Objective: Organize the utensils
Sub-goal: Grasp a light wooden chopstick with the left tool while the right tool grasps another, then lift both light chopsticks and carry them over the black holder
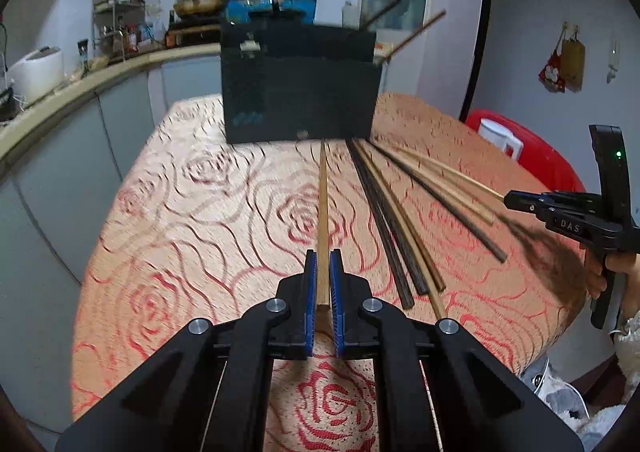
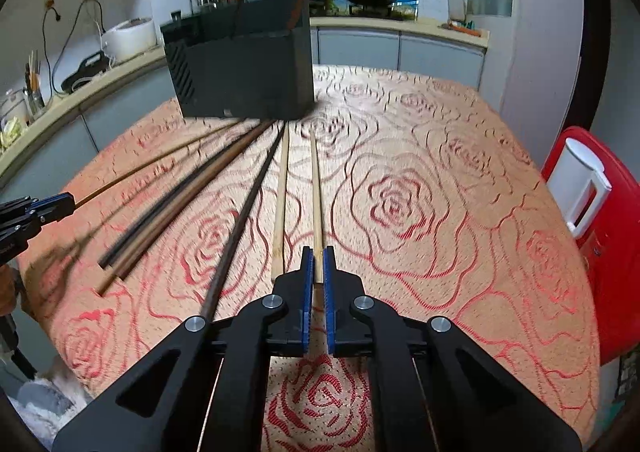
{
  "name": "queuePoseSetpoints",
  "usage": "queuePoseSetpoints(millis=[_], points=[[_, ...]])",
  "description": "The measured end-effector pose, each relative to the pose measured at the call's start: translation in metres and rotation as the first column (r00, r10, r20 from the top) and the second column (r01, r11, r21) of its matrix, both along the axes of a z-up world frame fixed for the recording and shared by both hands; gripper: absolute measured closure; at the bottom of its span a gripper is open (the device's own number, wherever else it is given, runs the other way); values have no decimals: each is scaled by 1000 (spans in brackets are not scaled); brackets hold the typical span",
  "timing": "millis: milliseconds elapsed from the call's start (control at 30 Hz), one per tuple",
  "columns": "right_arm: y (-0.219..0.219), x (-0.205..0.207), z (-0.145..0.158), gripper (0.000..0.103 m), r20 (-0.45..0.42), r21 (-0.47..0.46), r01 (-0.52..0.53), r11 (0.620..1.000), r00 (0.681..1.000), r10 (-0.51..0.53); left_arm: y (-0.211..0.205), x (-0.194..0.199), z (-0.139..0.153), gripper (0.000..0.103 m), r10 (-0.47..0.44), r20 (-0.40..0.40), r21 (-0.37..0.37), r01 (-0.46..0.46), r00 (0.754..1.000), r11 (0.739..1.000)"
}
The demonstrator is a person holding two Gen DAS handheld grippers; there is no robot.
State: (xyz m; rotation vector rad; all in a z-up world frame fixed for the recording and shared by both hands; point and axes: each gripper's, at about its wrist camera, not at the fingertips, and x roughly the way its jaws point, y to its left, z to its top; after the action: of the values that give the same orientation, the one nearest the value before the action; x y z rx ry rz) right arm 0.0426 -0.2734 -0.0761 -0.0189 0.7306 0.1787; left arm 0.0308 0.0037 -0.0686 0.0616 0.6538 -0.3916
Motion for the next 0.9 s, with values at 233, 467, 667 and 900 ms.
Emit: queuePoseSetpoints(millis=[233, 467, 667, 900], points=[[-7, -12, 40, 97, 97, 48, 0, 999, 995, -5, 9, -8, 31, 97, 24, 88, -1, -24, 996, 1000], [-16, -13, 74, 97, 168, 98, -8, 995, 986, -9, 13, 1, 74, 97, 32, 187, 25, -37, 982, 999], [-17, -1, 101, 97, 222, 100, -17, 995, 975, -5, 13, 21, 108, 97, 26, 242, 44, -38, 970, 998], [-18, 25, 123, 97, 234, 118, -21, 993, 972, -7, 13, 49, 137, 97, 24, 243, 37, -34, 970, 999]])
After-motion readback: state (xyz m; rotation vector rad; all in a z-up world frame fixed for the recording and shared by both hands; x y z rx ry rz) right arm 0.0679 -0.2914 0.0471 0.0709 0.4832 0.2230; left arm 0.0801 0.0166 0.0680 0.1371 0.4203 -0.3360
